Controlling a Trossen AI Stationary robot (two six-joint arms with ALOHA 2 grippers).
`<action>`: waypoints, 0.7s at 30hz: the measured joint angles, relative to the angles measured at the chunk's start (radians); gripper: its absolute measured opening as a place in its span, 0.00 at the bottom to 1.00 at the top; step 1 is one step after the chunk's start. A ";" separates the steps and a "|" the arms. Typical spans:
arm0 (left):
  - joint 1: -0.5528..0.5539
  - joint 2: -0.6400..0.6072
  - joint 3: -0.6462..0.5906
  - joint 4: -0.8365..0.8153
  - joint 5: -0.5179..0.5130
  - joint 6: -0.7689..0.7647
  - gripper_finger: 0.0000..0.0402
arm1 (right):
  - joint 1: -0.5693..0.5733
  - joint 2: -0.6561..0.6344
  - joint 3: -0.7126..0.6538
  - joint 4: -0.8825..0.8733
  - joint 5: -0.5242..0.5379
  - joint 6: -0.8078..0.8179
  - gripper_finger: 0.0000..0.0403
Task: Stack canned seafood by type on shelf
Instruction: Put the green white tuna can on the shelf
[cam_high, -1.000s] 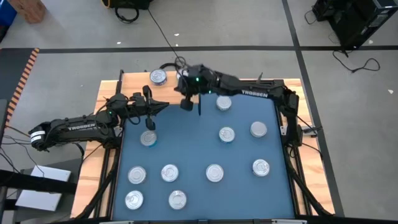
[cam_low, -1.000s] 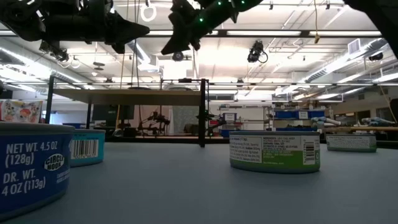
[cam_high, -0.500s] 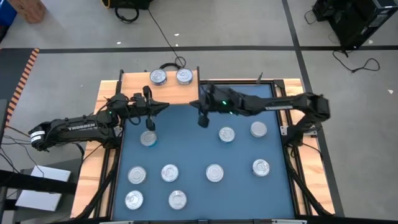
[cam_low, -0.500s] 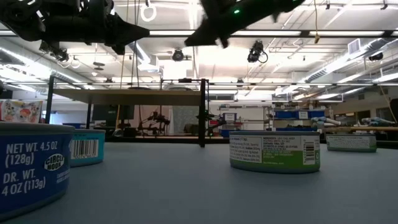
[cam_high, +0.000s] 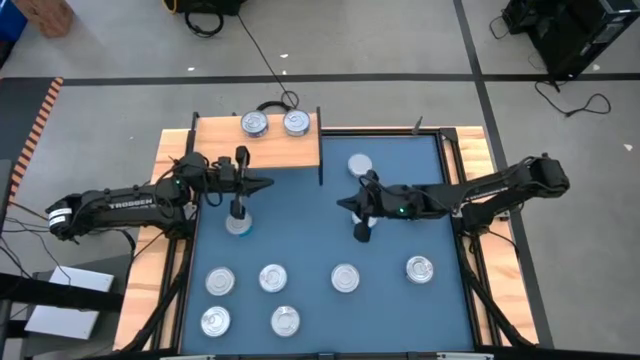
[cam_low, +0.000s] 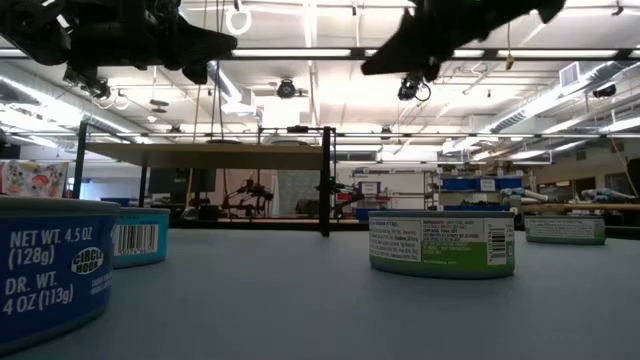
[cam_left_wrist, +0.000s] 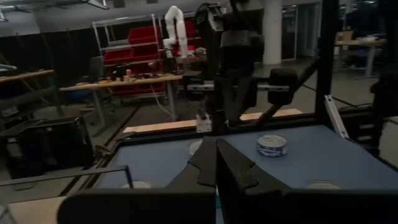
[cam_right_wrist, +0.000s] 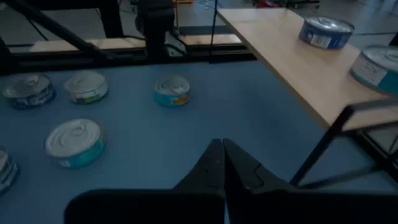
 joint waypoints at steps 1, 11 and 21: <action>-0.012 0.000 0.000 -0.005 0.001 0.000 0.00 | 0.005 -0.006 -0.010 -0.001 0.008 0.002 0.00; -0.178 0.000 0.094 -0.337 -0.069 0.016 0.00 | 0.008 -0.031 -0.031 -0.002 0.010 -0.051 0.00; -0.449 0.004 0.304 -0.934 -0.257 -0.107 0.00 | 0.008 -0.026 -0.031 -0.036 0.002 -0.080 0.00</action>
